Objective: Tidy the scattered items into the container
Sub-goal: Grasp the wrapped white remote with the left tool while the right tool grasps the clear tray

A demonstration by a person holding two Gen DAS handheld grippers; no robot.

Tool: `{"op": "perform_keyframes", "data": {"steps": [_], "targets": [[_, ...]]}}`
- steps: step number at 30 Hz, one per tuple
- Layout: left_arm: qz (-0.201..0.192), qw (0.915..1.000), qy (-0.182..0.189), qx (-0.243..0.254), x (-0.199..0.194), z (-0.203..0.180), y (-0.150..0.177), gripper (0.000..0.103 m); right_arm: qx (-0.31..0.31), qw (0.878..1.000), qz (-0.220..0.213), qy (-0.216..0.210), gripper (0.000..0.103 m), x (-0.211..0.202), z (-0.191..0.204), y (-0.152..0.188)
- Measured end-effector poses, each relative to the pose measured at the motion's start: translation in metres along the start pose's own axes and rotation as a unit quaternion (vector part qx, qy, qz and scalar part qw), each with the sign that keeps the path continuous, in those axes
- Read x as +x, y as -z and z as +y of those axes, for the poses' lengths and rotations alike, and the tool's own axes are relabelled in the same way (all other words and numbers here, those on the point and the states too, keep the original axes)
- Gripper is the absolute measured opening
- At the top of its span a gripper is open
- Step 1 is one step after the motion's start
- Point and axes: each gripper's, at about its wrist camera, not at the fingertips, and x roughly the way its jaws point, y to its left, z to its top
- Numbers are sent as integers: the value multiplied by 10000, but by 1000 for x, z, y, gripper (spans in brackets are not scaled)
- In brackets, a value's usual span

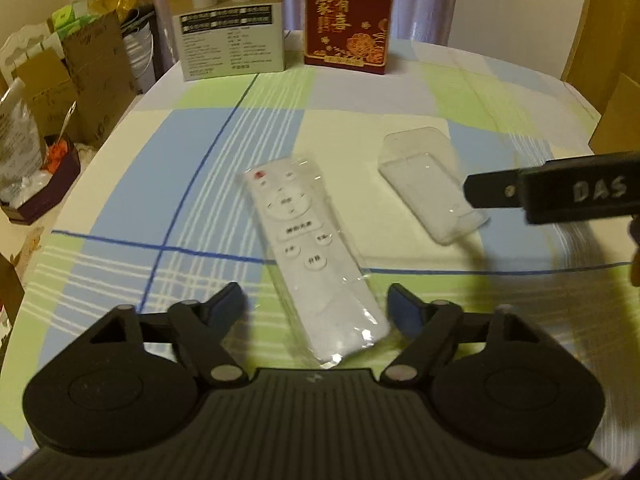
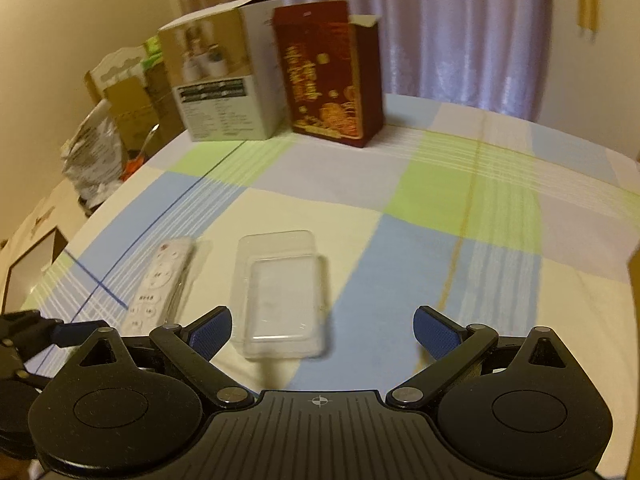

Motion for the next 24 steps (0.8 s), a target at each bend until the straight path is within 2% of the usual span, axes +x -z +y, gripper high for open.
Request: {"op": "perform_keyframes", "data": {"steps": [3, 8, 9, 10, 11, 13, 14, 15, 16, 17, 18, 20, 23, 24], "targets": [[23, 10000, -37, 50, -2, 10, 1, 56, -103, 9998, -21, -144, 102, 8, 9, -1], [0, 10000, 1, 80, 0, 15, 0, 55, -259, 9994, 9, -238, 102, 24, 21, -4], [-15, 9999, 9, 102, 0, 15, 0, 57, -303, 9993, 21, -240, 102, 27, 23, -5], [-30, 9999, 33, 126, 1, 14, 0, 63, -348, 9991, 36, -228, 102, 30, 24, -6], [-32, 9999, 53, 145, 2, 14, 1, 77, -390, 9990, 47, -204, 94, 32, 25, -6], [-37, 9999, 25, 160, 3, 14, 2, 78, -420, 9988, 145, -229, 78, 38, 25, -8], [-44, 9998, 35, 178, 3, 14, 2, 77, -417, 9988, 176, -198, 78, 40, 25, -9], [-52, 9998, 39, 171, 3, 14, 1, 74, -428, 9988, 181, -170, 78, 41, 25, -9], [-75, 9998, 54, 162, 3, 14, 0, 73, -440, 9987, 196, -151, 74, 43, 24, -9], [-77, 9998, 60, 165, 3, 14, -1, 70, -442, 9987, 216, -157, 63, 44, 24, -9], [-64, 9998, 68, 175, 3, 14, -1, 64, -463, 9986, 216, -123, 60, 43, 24, -9], [-68, 9997, 91, 204, 3, 14, -1, 59, -427, 9987, 257, -140, 59, 41, 23, -8], [-56, 9996, 158, 230, -1, 12, -1, 38, -327, 9990, 281, -81, 59, 29, 21, -3], [-14, 9996, 182, 227, -3, 11, 0, 37, -292, 9991, 295, -74, 59, 25, 21, -1]]}}
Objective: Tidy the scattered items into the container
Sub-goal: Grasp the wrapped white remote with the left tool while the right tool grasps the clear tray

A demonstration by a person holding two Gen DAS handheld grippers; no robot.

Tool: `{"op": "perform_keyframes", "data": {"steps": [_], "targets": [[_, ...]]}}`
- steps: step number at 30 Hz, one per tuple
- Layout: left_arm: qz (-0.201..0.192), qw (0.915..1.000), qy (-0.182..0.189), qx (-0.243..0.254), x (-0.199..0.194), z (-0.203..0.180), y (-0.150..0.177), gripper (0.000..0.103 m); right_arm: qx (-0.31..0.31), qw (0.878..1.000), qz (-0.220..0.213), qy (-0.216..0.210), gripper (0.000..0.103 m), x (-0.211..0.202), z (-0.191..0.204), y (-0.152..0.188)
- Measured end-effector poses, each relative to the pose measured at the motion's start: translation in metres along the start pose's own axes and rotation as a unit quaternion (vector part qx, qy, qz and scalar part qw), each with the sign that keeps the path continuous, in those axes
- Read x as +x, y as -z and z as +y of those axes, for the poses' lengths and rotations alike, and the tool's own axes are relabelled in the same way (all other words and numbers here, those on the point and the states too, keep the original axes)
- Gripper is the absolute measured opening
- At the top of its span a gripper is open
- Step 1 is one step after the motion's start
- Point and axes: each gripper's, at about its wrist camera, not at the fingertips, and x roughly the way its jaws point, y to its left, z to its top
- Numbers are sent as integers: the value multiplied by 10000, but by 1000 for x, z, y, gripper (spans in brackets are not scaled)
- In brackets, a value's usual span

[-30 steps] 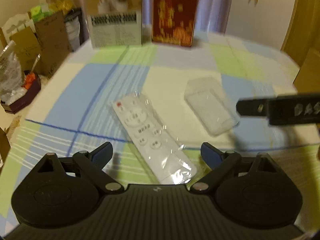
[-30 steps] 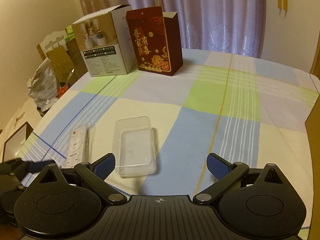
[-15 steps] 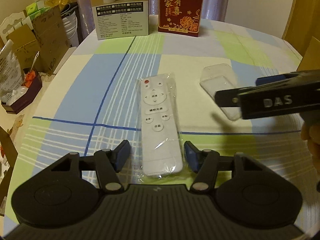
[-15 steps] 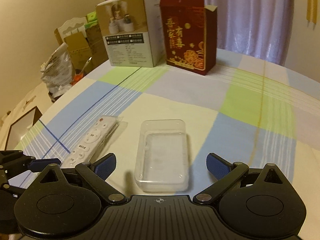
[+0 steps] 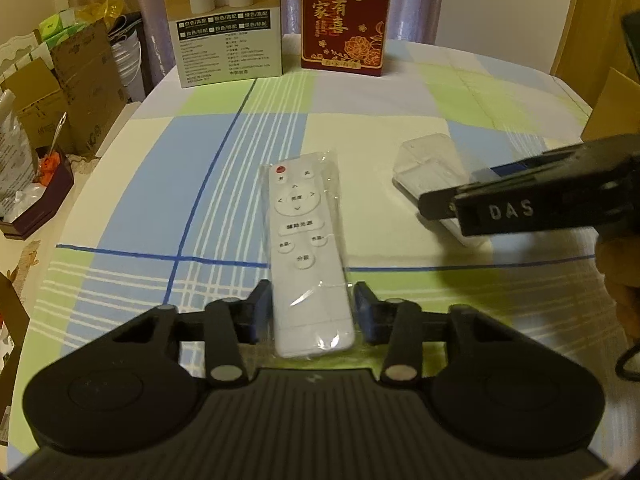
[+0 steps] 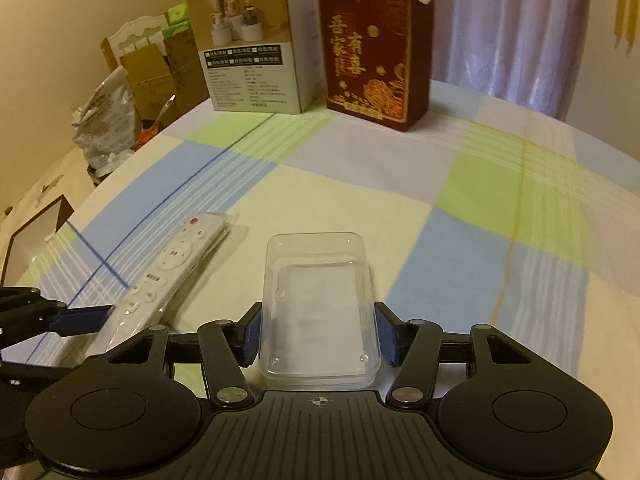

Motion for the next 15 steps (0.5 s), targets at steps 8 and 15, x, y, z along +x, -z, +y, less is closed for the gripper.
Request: {"op": "perform_keyframes", "data": {"steps": [8, 15], "targets": [[218, 9980, 391, 446, -41, -40, 38, 35, 402, 9988, 51, 275, 59, -71, -6, 48], [346, 9947, 642, 731, -90, -92, 89, 35, 866, 9944, 253, 554, 59, -153, -6, 129]]}}
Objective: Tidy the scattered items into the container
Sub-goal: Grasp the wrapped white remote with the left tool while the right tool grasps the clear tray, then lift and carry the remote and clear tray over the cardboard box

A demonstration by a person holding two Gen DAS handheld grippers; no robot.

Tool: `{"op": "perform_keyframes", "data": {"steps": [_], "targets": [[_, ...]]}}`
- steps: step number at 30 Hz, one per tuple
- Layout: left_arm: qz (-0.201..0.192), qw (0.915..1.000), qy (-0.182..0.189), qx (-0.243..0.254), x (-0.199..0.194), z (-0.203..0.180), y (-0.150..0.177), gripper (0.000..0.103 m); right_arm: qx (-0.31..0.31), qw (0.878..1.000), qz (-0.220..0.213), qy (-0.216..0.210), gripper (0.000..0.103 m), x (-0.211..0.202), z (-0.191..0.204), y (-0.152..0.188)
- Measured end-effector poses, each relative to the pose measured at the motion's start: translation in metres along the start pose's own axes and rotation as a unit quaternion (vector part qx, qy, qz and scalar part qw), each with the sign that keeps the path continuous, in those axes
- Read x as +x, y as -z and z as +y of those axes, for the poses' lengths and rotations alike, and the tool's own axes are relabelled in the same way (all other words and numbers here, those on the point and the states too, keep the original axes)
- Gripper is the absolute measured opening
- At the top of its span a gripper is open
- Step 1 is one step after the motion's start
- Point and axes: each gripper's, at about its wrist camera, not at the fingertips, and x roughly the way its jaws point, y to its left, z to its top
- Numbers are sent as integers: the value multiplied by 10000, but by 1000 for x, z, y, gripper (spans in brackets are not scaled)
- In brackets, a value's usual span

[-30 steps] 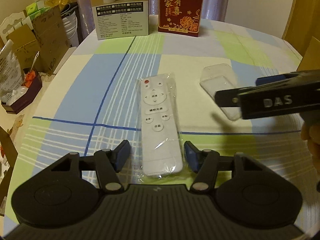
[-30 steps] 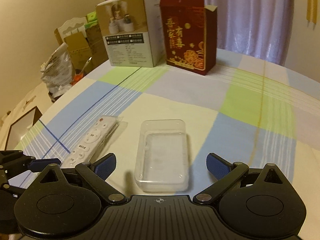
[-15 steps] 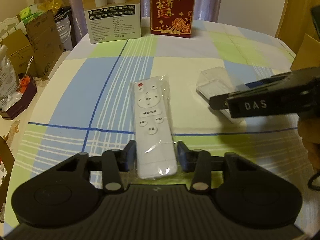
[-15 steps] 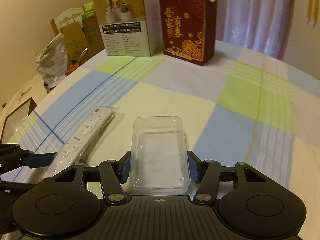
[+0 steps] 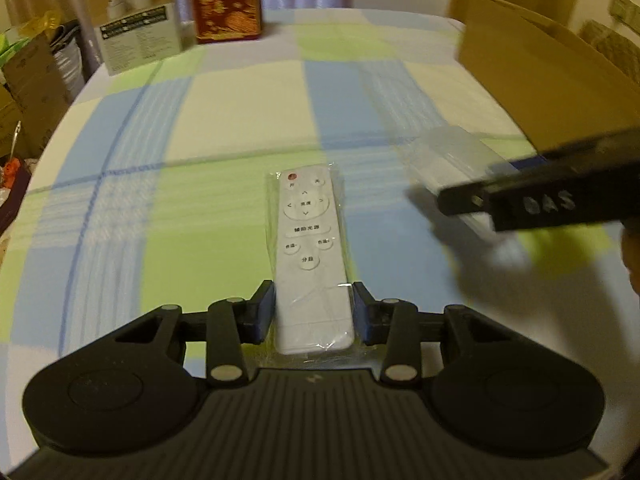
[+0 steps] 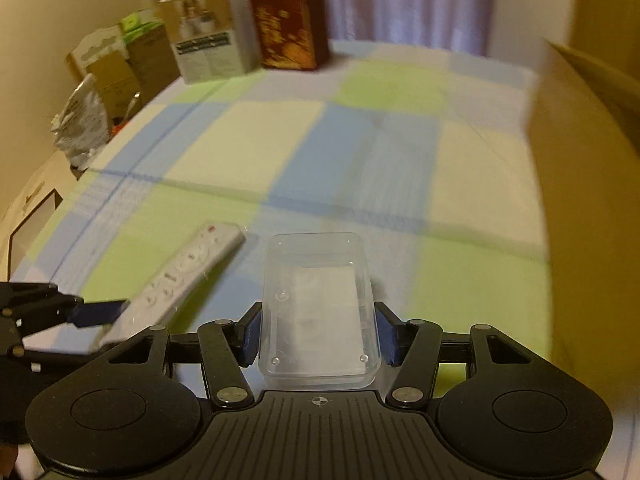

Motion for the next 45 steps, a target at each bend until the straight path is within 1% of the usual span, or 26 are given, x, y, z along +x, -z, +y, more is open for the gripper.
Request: {"op": "perform_keyframes", "data": {"steps": [4, 6, 7, 8, 10, 12, 19, 21, 23, 25, 27, 30, 31, 32, 33, 45], "targets": [[118, 9997, 133, 151, -18, -29, 29, 35, 403, 9990, 121, 177, 59, -36, -14, 50], [146, 9996, 61, 253, -24, -37, 42, 38, 534, 9983, 90, 227, 59, -50, -18, 69], [141, 9996, 16, 259, -25, -40, 46, 42, 619, 9978, 49, 249, 59, -55, -20, 78], [124, 9997, 1, 191, -27, -40, 50, 51, 691, 9972, 10, 285, 59, -58, -22, 83], [81, 9999, 19, 80, -28, -40, 51, 52, 790, 9961, -95, 374, 59, -61, -24, 90], [29, 9999, -62, 103, -28, -40, 49, 52, 781, 9961, -147, 394, 59, -61, -25, 92], [47, 9999, -71, -123, -21, -38, 41, 52, 506, 9973, -210, 479, 59, -57, -28, 96], [135, 9998, -112, -70, -17, -39, 42, 51, 479, 9973, -239, 504, 59, -56, -29, 98], [134, 9998, -120, -14, -16, -39, 43, 51, 373, 9976, -250, 527, 59, -54, -28, 98], [136, 9999, -104, -13, -16, -38, 43, 48, 290, 9978, -258, 531, 59, -52, -28, 98], [122, 9999, -97, 1, -16, -38, 42, 41, 152, 9980, -241, 562, 59, -50, -25, 98], [109, 9999, -77, 41, -16, -39, 42, 35, 46, 9980, -234, 589, 59, -49, -23, 98], [106, 9999, -69, 35, -17, -39, 42, 35, 54, 9981, -233, 572, 68, -49, -24, 99], [100, 9999, -62, 38, -17, -39, 43, 34, 73, 9979, -210, 609, 83, -48, -24, 99], [97, 9999, -56, 53, -17, -39, 43, 34, 110, 9977, -214, 638, 84, -48, -24, 99], [85, 9999, -34, 69, -18, -38, 45, 34, 400, 9976, -216, 513, 84, -48, -31, 96]]}}
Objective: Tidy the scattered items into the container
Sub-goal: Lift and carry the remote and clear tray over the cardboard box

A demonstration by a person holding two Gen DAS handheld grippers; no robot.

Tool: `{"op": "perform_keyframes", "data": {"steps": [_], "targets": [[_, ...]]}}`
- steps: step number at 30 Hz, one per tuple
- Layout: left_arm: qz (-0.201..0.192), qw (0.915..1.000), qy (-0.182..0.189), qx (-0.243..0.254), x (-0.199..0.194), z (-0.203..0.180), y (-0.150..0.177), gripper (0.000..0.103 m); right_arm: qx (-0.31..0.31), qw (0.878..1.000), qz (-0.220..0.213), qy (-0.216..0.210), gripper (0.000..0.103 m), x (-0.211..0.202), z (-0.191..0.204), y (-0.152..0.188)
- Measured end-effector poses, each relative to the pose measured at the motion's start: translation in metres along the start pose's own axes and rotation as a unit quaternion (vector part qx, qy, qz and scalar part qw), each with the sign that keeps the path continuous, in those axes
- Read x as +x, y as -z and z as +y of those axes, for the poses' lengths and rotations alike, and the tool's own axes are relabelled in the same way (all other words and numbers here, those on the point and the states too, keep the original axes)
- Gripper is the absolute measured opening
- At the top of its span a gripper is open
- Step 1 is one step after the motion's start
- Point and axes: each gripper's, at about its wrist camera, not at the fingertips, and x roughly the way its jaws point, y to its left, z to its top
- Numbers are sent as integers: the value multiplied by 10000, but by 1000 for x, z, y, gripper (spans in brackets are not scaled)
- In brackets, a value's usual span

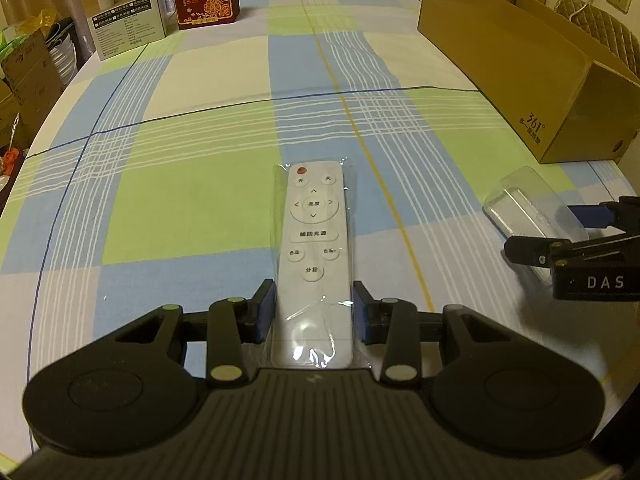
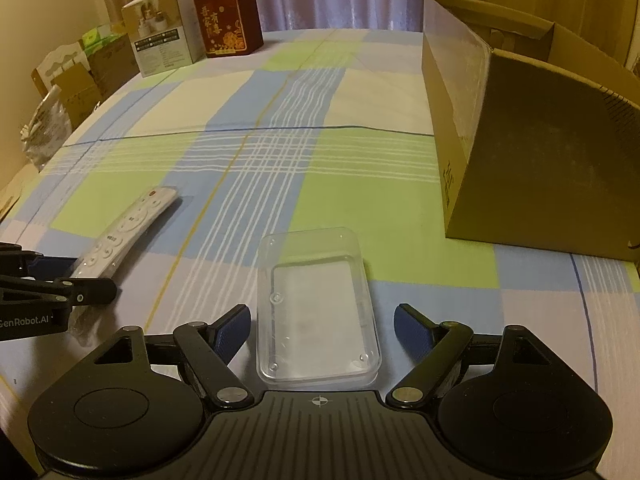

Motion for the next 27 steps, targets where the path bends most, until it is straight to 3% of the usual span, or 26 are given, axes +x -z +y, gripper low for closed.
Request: {"op": "perform_keyframes", "data": {"steps": [4, 6, 7, 13, 27], "targets": [[23, 10000, 3, -3, 0, 0, -1, 34, 3, 10000, -3, -7, 84, 0, 0, 0], [30, 10000, -8, 32, 0, 0, -1, 34, -41, 10000, -14, 16, 72, 0, 2, 0], [32, 10000, -12, 60, 0, -1, -2, 34, -121, 9999, -33, 60, 59, -2, 3, -1], [18, 9997, -16, 247, -2, -6, -1, 33, -144, 9999, 49, 78, 58, -6, 6, 0], [-373, 9991, 83, 177, -37, -16, -12, 33, -155, 9993, -308, 140, 58, -46, 12, -5]]}}
